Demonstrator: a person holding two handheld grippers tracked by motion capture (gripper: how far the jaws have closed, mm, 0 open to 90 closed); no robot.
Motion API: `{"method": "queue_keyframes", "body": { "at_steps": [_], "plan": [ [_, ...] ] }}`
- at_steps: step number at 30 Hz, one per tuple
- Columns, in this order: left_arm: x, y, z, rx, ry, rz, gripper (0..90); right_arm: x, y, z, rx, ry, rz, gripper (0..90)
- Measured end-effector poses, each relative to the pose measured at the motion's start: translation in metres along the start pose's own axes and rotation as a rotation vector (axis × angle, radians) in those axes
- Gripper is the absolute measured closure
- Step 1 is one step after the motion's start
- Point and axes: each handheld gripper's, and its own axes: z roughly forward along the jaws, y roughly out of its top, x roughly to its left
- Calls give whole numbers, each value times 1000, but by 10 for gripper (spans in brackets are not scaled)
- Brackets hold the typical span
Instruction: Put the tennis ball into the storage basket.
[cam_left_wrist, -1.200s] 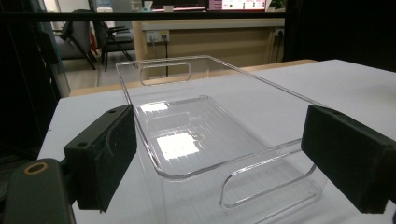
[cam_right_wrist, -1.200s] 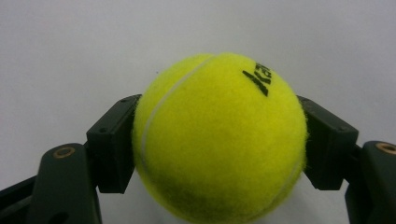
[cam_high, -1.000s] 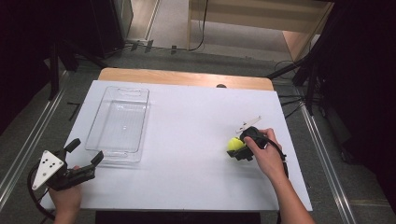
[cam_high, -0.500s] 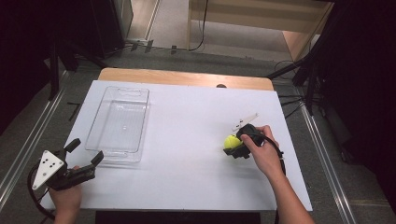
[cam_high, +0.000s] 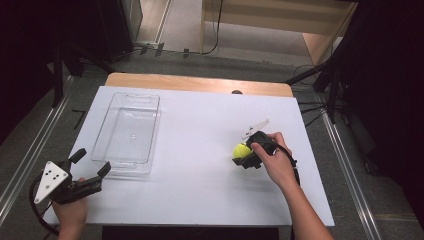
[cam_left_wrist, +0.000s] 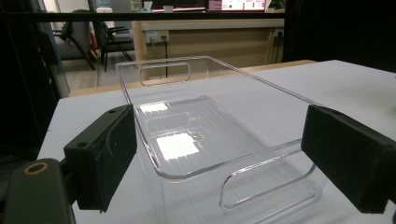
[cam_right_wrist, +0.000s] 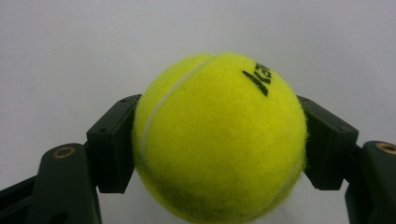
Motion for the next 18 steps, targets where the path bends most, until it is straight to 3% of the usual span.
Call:
{"method": "queue_keyframes", "body": {
  "at_steps": [18],
  "plan": [
    [0, 0, 0, 2, -2, -1, 111, 17, 30, 8, -26, 39, -62, 234]
  ]
}}
